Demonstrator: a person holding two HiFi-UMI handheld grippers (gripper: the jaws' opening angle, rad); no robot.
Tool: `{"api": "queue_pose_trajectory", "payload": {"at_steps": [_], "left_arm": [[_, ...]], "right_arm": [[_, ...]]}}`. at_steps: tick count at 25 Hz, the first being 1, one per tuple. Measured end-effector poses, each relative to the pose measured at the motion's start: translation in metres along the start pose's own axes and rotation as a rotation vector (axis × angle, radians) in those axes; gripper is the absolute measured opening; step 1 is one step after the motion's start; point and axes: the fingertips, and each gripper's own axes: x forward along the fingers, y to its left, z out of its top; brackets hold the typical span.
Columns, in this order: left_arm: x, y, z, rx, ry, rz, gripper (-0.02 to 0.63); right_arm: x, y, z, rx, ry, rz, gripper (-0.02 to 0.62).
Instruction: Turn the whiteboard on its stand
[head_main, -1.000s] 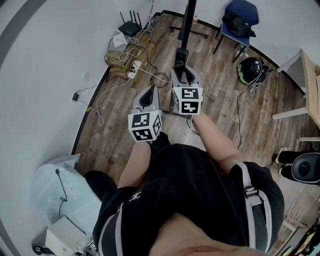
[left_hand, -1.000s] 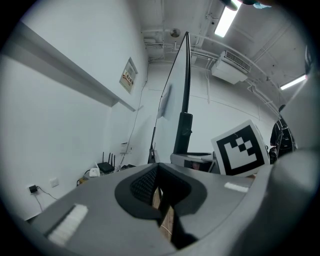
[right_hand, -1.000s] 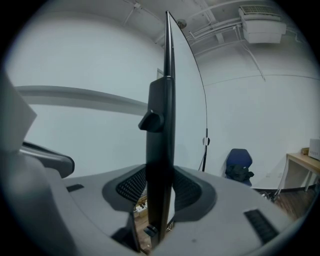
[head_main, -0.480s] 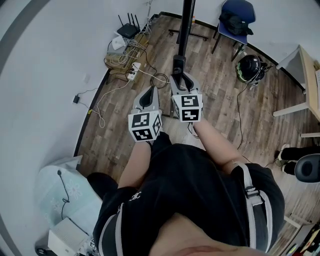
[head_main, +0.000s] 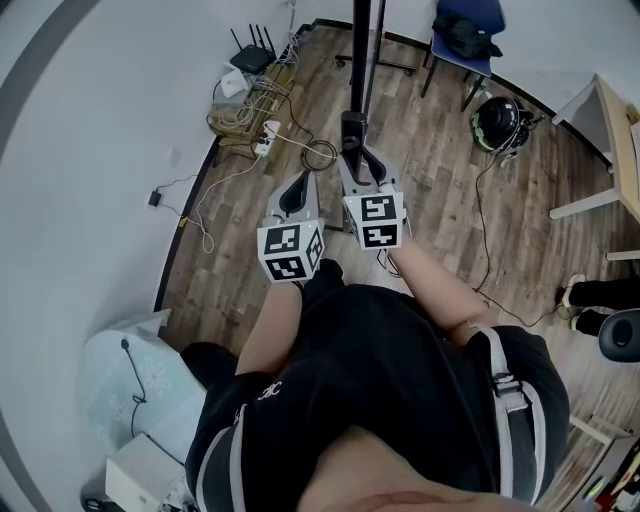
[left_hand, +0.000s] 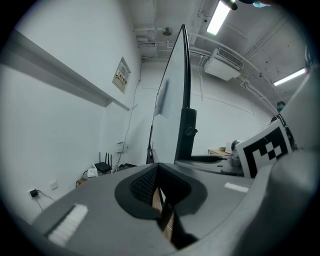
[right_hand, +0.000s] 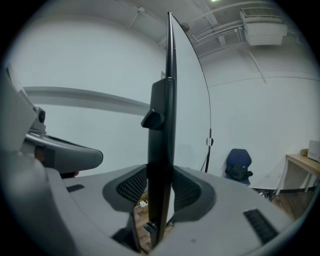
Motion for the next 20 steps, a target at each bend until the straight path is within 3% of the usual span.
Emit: {"api": "queue_pose_trajectory", "payload": {"at_steps": [10, 16, 20], "left_arm": [[-0.016, -0.027, -0.018, -0.003, 0.008, -0.035, 0.009], [-0.021, -0.032, -0.016, 0.0, -0.016, -0.046, 0.009], [-0.02, -0.041, -0.008, 0.009, -0.038, -0.06, 0.009]], "right_arm": [[-0.035, 0.009, -0.012, -0.029, 0.006, -0.006, 0.15], [-0.069, 0.003, -0.02, 0.013, -0.056, 0.044, 0.074], [-0.094, -0.019, 0.002, 0.023, -0.154, -0.005, 0.018]]}}
